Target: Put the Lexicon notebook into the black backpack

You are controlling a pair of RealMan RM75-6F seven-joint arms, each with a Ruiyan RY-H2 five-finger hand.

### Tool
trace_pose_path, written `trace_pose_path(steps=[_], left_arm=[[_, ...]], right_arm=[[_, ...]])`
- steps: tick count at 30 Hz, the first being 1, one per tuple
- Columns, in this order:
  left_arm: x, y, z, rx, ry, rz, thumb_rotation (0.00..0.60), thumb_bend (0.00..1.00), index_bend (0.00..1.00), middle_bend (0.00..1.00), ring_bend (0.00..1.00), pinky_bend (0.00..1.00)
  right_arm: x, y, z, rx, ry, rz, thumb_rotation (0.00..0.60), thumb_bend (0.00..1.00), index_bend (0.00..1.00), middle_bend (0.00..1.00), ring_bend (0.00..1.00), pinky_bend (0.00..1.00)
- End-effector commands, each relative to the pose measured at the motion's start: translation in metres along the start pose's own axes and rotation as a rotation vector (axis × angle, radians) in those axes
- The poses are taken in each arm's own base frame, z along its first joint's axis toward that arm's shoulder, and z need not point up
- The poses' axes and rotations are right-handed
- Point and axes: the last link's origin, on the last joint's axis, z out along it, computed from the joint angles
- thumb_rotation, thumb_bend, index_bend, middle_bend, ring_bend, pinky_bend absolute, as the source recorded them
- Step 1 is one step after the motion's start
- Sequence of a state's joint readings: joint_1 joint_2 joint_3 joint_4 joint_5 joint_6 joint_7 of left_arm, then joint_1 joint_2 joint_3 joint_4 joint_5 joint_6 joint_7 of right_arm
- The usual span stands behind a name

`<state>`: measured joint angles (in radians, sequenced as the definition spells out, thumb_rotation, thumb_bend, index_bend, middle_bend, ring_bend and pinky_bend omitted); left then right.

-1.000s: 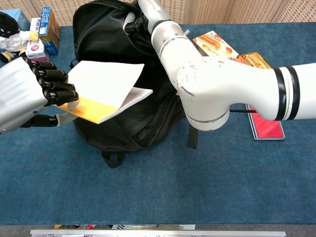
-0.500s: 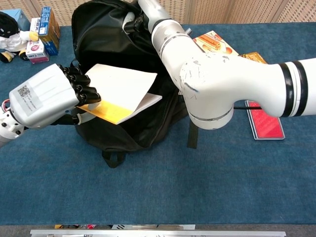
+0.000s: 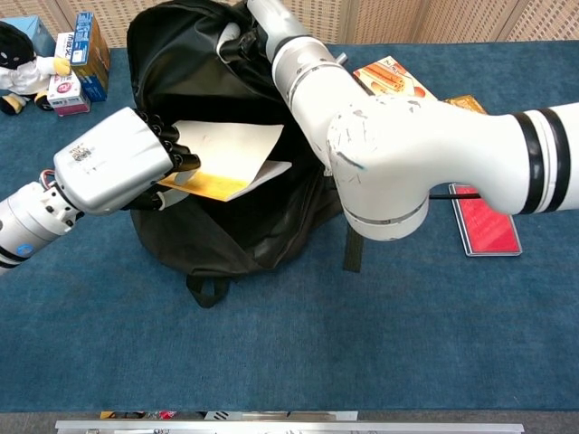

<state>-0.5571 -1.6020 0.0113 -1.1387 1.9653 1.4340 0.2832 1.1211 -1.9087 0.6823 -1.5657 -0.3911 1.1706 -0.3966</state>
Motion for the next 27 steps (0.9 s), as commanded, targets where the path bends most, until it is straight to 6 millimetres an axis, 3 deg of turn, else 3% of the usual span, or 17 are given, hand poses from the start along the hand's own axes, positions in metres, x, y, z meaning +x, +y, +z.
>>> trace_pose_path(steps=[1, 16, 27], left_arm=[[-0.002, 0.001, 0.008, 0.037, -0.014, -0.002, 0.600, 0.33, 0.73, 0.73, 0.61, 0.67], [-0.004, 0.019, 0.029, 0.067, -0.002, 0.028, 0.600, 0.33, 0.73, 0.73, 0.60, 0.67], [-0.017, 0.030, 0.046, 0.067, -0.007, 0.077, 0.600, 0.33, 0.73, 0.73, 0.60, 0.67]], right_arm=[[-0.002, -0.001, -0.001, -0.001, -0.006, 0.011, 0.600, 0.80, 0.80, 0.65, 0.65, 0.87], [-0.006, -0.012, -0.006, 0.015, 0.008, 0.087, 0.600, 0.80, 0.80, 0.65, 0.65, 0.87], [-0.008, -0.016, -0.008, 0.013, 0.001, 0.147, 0.600, 0.80, 0.80, 0.65, 0.65, 0.87]])
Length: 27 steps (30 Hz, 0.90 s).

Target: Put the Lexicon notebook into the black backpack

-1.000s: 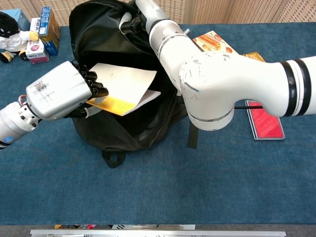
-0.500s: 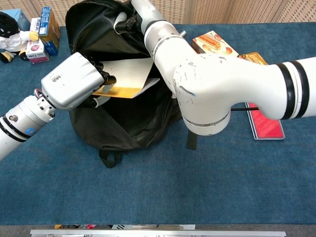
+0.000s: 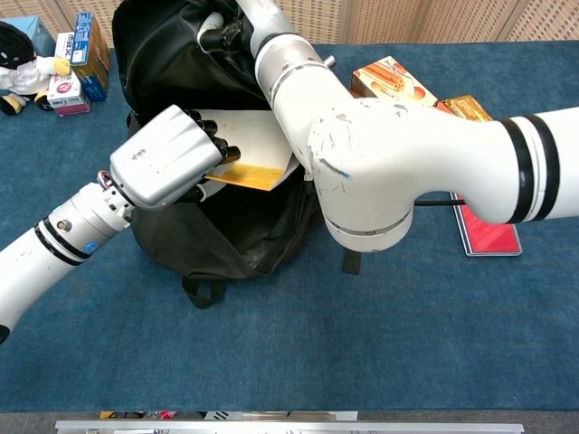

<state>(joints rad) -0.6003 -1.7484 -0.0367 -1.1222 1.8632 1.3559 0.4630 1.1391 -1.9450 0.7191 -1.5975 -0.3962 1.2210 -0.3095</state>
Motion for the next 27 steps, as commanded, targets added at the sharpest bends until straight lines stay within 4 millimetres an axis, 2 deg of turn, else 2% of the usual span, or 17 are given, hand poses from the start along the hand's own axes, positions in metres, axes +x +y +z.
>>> trace_pose_path(steps=[1, 7, 12, 23, 27], left_arm=[[-0.003, 0.002, 0.005, 0.005, -0.001, 0.014, 0.600, 0.33, 0.73, 0.73, 0.60, 0.67], [-0.005, 0.003, 0.021, 0.020, 0.018, 0.066, 0.600, 0.33, 0.73, 0.73, 0.60, 0.67], [-0.008, 0.005, 0.027, 0.050, 0.005, 0.112, 0.600, 0.33, 0.73, 0.74, 0.60, 0.67], [-0.016, -0.009, 0.000, 0.085, -0.099, 0.177, 0.600, 0.33, 0.73, 0.74, 0.60, 0.67], [-0.015, -0.006, -0.001, 0.095, -0.116, 0.167, 0.600, 0.33, 0.73, 0.74, 0.60, 0.67]], right_arm=[[0.000, -0.001, 0.000, -0.004, -0.003, 0.010, 0.600, 0.80, 0.80, 0.65, 0.65, 0.87], [-0.001, -0.001, -0.001, -0.007, -0.007, 0.019, 0.600, 0.80, 0.80, 0.65, 0.65, 0.87], [-0.002, -0.001, -0.001, -0.009, -0.009, 0.018, 0.600, 0.80, 0.80, 0.65, 0.65, 0.87], [-0.001, -0.001, -0.001, -0.006, -0.002, 0.021, 0.600, 0.80, 0.80, 0.65, 0.65, 0.87], [-0.003, -0.002, -0.002, -0.004, -0.005, 0.029, 0.600, 0.80, 0.80, 0.65, 0.65, 0.87]])
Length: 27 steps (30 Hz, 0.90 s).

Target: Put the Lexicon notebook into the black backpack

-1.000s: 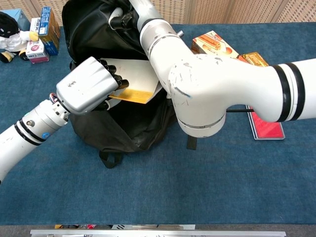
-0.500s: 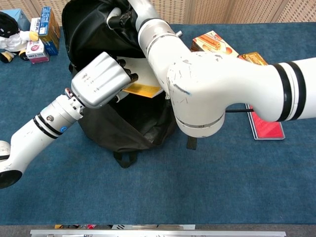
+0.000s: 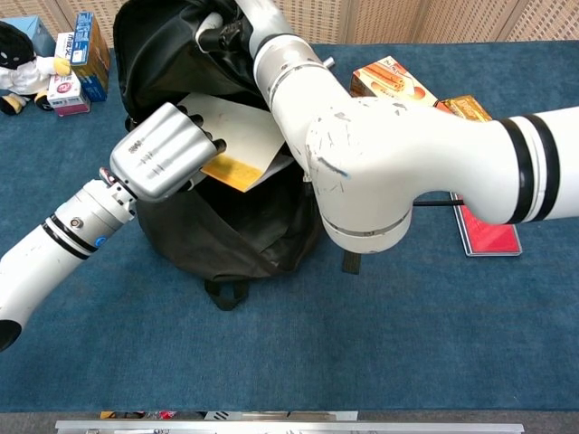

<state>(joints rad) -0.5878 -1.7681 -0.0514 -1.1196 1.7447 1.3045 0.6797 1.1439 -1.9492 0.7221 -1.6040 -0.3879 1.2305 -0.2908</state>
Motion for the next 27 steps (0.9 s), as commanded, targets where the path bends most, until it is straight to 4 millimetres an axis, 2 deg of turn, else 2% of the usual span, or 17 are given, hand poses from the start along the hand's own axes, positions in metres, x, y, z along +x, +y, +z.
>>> trace_pose_path(steps=[1, 7, 16, 19, 27], left_arm=[[0.000, 0.002, 0.001, 0.006, -0.017, -0.005, 0.600, 0.33, 0.73, 0.74, 0.60, 0.67], [0.006, 0.009, 0.013, 0.045, 0.002, -0.042, 0.600, 0.33, 0.73, 0.74, 0.60, 0.67], [-0.003, 0.018, 0.023, 0.102, -0.022, -0.018, 0.600, 0.33, 0.73, 0.74, 0.60, 0.67], [-0.004, 0.020, 0.022, 0.120, -0.036, -0.018, 0.600, 0.33, 0.69, 0.73, 0.59, 0.67], [0.001, 0.021, 0.011, 0.161, -0.030, -0.033, 0.600, 0.16, 0.54, 0.67, 0.57, 0.68]], right_arm=[[-0.002, 0.000, -0.001, 0.000, -0.005, 0.004, 0.600, 0.80, 0.80, 0.65, 0.65, 0.87], [-0.003, -0.001, -0.002, 0.001, -0.004, 0.009, 0.600, 0.80, 0.80, 0.65, 0.65, 0.87], [-0.003, -0.002, -0.004, 0.002, -0.006, 0.021, 0.600, 0.80, 0.80, 0.65, 0.65, 0.87], [-0.003, -0.002, -0.004, 0.002, -0.003, 0.017, 0.600, 0.80, 0.80, 0.65, 0.65, 0.87], [0.003, -0.002, -0.002, 0.008, 0.009, 0.010, 0.600, 0.80, 0.80, 0.65, 0.65, 0.87]])
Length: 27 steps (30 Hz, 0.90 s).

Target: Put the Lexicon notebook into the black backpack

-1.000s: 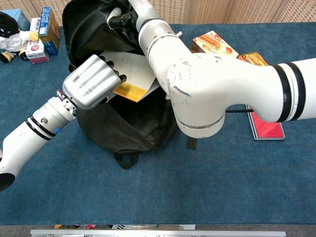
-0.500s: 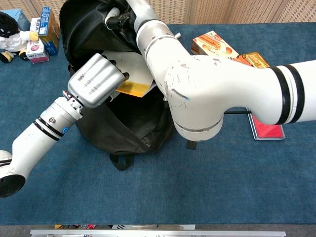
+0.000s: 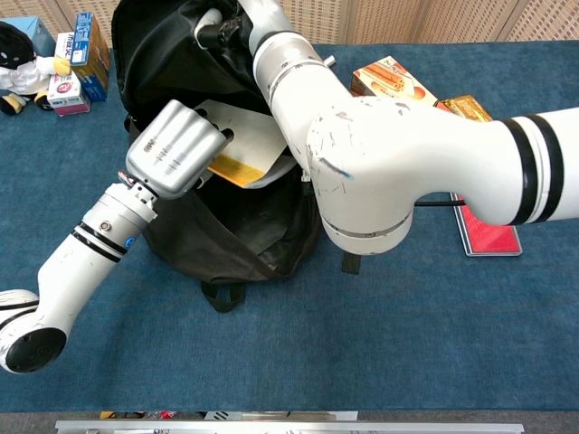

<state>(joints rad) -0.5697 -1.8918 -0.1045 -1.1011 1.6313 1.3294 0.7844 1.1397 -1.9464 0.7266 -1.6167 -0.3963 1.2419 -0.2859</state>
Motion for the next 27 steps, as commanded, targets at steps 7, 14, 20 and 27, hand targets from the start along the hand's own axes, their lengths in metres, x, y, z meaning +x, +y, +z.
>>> trace_pose_path(steps=[7, 14, 20, 27], left_arm=[[0.007, -0.001, -0.013, 0.037, -0.011, -0.006, 0.600, 0.12, 0.50, 0.65, 0.57, 0.67], [0.014, -0.014, -0.034, 0.079, -0.051, -0.005, 0.600, 0.12, 0.47, 0.63, 0.57, 0.67], [0.022, -0.033, -0.055, 0.091, -0.057, -0.014, 0.600, 0.12, 0.46, 0.62, 0.56, 0.67], [0.036, -0.060, -0.076, 0.137, -0.040, -0.095, 0.600, 0.12, 0.45, 0.62, 0.55, 0.67]], right_arm=[[0.004, 0.001, 0.000, 0.002, 0.001, -0.004, 0.600, 0.80, 0.80, 0.65, 0.65, 0.87], [0.011, 0.005, 0.000, -0.005, -0.001, -0.008, 0.600, 0.80, 0.80, 0.65, 0.65, 0.87], [0.018, 0.010, -0.003, -0.002, -0.016, -0.027, 0.600, 0.80, 0.80, 0.65, 0.65, 0.87], [0.025, 0.016, -0.005, 0.003, -0.048, -0.036, 0.600, 0.80, 0.80, 0.63, 0.64, 0.87]])
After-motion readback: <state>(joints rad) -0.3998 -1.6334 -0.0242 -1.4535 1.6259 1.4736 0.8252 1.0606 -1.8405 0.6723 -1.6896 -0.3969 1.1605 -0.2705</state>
